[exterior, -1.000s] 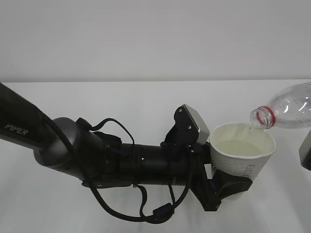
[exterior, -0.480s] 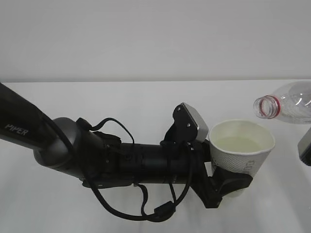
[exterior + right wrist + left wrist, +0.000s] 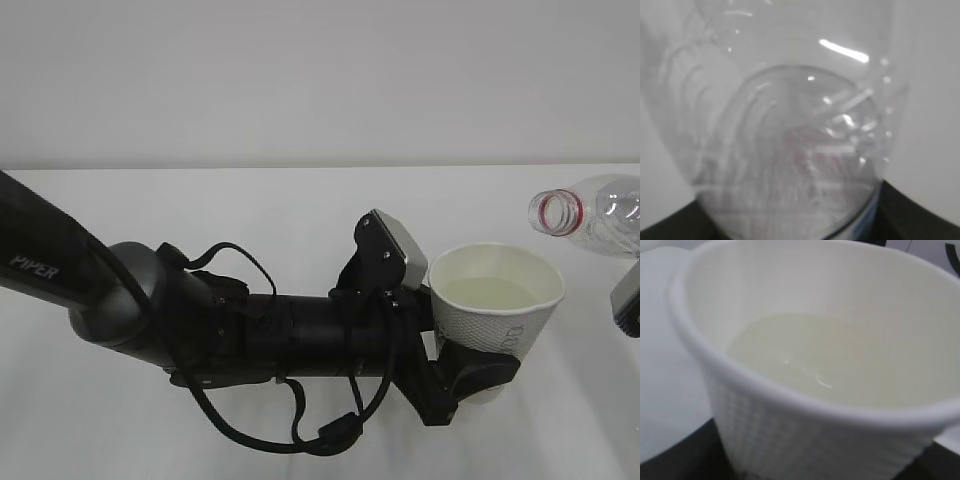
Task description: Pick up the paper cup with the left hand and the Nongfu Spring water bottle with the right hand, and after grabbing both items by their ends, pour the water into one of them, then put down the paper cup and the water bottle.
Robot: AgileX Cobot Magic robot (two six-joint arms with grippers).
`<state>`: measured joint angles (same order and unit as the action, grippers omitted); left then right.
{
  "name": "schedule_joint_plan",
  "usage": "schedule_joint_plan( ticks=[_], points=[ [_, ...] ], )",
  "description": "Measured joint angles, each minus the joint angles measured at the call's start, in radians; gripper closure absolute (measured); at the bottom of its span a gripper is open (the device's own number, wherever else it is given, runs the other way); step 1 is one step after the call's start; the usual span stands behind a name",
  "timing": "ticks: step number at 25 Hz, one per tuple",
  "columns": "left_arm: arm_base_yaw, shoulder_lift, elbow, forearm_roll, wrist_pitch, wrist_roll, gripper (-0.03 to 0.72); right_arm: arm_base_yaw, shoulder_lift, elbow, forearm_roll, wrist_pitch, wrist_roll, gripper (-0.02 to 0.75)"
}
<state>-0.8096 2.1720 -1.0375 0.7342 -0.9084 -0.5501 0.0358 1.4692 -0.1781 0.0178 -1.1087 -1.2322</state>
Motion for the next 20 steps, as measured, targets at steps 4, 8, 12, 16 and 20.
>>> schedule_joint_plan(
  ticks=[4,8,12,16,20],
  points=[
    [0.000,0.000,0.000,0.000,0.000,0.000,0.168,0.000,0.000,0.000,0.002,0.000,0.047,0.334],
    [0.000,0.000,0.000,0.000,0.000,0.000,0.168,0.000,0.000,0.000,0.002,0.000,0.112,0.334],
    [0.000,0.000,0.000,0.000,0.000,0.000,0.168,0.000,0.000,0.000,0.002,0.000,0.192,0.334],
    [0.000,0.000,0.000,0.000,0.000,0.000,0.168,0.000,0.000,0.000,0.002,0.000,0.281,0.334],
    [0.000,0.000,0.000,0.000,-0.010,0.000,0.168,0.000,0.000,0.000,0.002,0.000,0.355,0.334]
  ],
)
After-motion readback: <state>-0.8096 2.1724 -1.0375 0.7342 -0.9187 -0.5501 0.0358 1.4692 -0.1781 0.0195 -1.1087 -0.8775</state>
